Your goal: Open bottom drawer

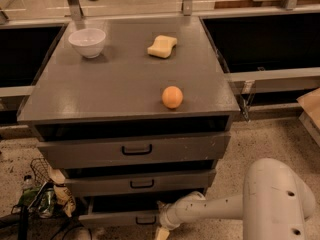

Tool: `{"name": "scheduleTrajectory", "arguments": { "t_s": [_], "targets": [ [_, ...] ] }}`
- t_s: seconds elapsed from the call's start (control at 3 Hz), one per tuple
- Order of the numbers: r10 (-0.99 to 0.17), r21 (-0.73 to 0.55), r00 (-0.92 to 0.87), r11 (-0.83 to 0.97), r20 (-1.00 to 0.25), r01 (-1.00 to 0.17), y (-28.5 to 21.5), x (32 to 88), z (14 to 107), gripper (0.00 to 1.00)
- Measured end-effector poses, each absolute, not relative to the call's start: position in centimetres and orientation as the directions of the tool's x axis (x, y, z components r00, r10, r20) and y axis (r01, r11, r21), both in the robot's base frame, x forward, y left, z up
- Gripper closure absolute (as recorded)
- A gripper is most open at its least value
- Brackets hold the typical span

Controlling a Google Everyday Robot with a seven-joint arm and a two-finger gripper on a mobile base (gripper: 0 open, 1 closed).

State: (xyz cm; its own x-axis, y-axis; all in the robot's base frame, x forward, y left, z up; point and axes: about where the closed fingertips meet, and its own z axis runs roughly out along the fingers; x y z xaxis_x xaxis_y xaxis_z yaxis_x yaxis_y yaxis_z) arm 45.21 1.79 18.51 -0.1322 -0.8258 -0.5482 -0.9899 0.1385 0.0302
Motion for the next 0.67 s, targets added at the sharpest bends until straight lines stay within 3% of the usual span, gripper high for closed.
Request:
{"name": "scheduleTrajectory", "arguments": {
  "t_s": [0.67],
  "targets": [
    [-0.841,0.032,-0.116,0.117,-0.529,-0.993,2.69,46.14,17.80,0.00]
  ]
}}
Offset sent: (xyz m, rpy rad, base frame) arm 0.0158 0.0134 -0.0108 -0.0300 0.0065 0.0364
